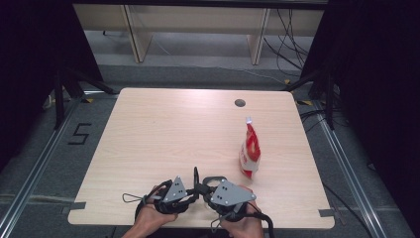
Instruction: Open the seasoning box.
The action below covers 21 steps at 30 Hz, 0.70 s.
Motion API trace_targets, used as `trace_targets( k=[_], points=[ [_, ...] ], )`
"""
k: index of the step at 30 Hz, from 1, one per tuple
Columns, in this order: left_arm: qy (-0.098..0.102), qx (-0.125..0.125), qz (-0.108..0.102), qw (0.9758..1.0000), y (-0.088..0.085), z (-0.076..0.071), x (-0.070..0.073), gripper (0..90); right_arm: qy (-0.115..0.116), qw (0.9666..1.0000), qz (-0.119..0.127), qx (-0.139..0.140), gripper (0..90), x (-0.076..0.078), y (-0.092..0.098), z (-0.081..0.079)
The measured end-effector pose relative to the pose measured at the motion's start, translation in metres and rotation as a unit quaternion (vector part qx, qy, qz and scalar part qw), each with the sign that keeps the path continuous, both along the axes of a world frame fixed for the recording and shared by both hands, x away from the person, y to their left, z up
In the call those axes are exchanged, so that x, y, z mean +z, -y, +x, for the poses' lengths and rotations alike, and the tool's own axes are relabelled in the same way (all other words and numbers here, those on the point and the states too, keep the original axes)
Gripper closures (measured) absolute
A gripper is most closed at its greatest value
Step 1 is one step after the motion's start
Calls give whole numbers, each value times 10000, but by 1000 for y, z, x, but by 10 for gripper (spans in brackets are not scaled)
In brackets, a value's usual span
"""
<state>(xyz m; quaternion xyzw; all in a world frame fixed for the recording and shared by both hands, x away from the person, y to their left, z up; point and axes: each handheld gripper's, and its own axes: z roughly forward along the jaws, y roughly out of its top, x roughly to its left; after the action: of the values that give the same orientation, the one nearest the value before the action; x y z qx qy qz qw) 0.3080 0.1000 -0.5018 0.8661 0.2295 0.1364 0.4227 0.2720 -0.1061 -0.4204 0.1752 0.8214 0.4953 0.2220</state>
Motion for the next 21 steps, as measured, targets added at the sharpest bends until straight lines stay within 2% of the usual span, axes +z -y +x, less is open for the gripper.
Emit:
trace_targets(
  k=[4, 7, 8, 13, 15, 16, 17, 18, 19, 20, 21],
  points=[
    [27, -9, 4, 10000, 0, 1, 0, 747, 24, 10000, -1, 31, 900, -1, -3, 0],
    [-72, 81, -144, 9998, 1, 0, -1, 747, 14, 10000, 8, 34, 900, -1, -3, 0],
    [-58, 131, -262, 9996, 2, -1, -2, 747, 10, 10000, 19, 25, 900, -1, -2, 1],
    [-97, 12, -133, 9999, 0, 1, 0, 745, 2, 10000, 46, -37, 889, 0, 5, 1],
    [-151, 15, -181, 9997, -1, 0, 0, 742, 4, 9999, 57, -138, 858, -1, 10, 2],
    [-151, 56, -339, 9993, 0, -1, -1, 739, -9, 9998, 52, -212, 843, -2, 15, 2],
    [-151, 56, -339, 9993, 0, -1, -1, 737, -12, 9996, 108, -264, 829, -3, 19, 2],
    [-96, -7, -370, 9993, -1, -1, -2, 732, -48, 9994, 101, -327, 799, -4, 26, 3],
    [-159, -113, -438, 9989, -3, -1, -1, 719, -58, 9991, 144, -389, 769, -5, 31, 3],
    [-159, -113, -438, 9989, -3, -1, -1, 687, -58, 9991, 144, -389, 769, -5, 31, 3],
    [-73, -37, -595, 9982, -7, -1, 2, 629, -72, 9980, 186, -593, 700, -8, 47, 4]
  ],
)
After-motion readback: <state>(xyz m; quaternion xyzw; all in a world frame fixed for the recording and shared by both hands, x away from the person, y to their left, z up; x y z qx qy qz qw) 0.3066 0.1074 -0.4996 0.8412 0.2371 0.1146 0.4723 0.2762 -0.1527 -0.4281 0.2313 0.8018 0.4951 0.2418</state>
